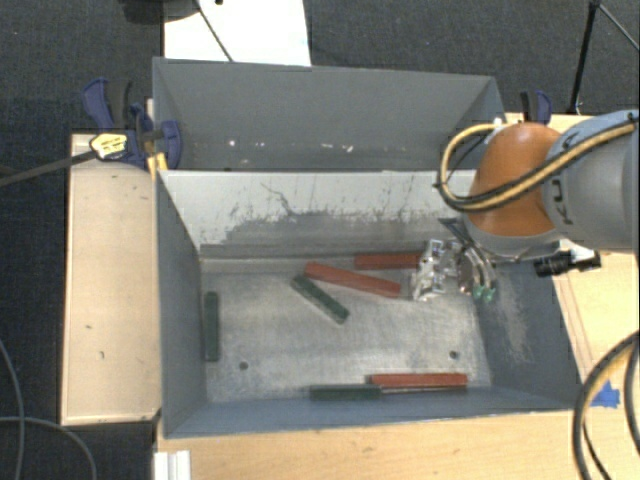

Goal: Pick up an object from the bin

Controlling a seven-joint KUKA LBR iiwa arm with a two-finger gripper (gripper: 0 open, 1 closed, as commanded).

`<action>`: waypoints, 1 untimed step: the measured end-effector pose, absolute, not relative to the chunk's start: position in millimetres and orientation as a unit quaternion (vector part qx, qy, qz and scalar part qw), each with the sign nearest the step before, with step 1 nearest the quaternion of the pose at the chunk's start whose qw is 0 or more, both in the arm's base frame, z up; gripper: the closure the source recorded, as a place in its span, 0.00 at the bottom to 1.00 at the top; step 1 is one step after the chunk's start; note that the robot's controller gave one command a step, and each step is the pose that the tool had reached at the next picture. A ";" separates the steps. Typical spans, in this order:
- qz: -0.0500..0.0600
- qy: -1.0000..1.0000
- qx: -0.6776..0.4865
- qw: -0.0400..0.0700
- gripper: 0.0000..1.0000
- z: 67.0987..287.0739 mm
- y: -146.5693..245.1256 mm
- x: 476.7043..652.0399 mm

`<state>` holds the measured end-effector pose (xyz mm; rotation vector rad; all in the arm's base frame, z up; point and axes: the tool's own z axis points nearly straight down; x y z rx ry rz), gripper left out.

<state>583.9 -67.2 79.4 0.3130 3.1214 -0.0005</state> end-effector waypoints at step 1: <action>0.000 0.995 0.098 0.000 0.00 80.0 -66.9 583.2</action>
Offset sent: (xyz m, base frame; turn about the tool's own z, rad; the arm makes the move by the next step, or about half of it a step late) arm 0.0000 0.0000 0.0000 0.0000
